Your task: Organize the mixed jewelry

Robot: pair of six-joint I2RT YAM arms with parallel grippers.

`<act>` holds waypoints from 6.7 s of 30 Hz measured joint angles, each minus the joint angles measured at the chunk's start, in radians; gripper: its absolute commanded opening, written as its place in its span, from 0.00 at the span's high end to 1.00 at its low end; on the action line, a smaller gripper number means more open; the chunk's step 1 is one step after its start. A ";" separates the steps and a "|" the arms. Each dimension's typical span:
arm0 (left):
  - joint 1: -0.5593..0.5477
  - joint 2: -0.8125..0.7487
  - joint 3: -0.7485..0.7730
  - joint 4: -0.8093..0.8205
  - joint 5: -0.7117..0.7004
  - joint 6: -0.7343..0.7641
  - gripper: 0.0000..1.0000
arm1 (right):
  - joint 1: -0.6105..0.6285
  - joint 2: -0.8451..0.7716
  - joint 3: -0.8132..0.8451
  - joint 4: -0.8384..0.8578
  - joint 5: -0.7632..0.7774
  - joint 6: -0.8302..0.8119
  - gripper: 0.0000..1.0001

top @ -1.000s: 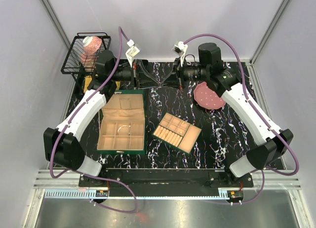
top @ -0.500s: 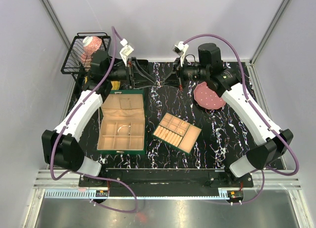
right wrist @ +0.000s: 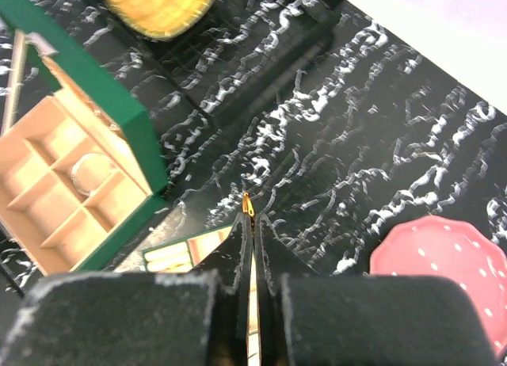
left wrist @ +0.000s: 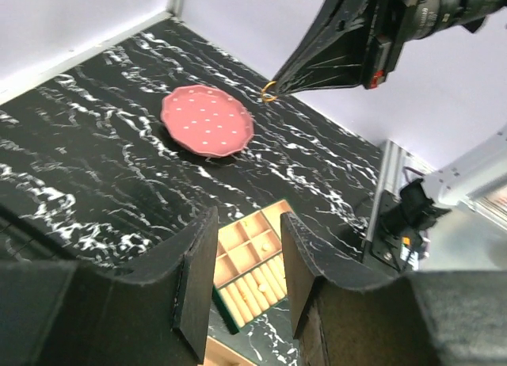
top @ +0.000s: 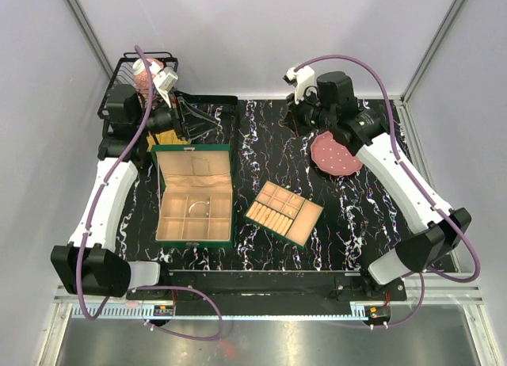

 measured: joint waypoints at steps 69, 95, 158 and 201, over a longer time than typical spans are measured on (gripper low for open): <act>0.068 -0.114 -0.047 -0.361 -0.175 0.299 0.62 | 0.071 0.057 -0.187 -0.043 0.294 -0.289 1.00; 0.148 -0.095 -0.008 -0.502 -0.211 0.409 0.65 | 0.540 -0.032 -0.696 0.137 0.415 -0.845 1.00; 0.216 -0.040 -0.018 -0.492 -0.190 0.397 0.67 | 0.646 0.050 -0.861 0.245 0.528 -1.138 1.00; 0.285 -0.028 -0.018 -0.492 -0.106 0.371 0.67 | 0.652 0.076 -0.768 0.209 0.532 -1.139 0.67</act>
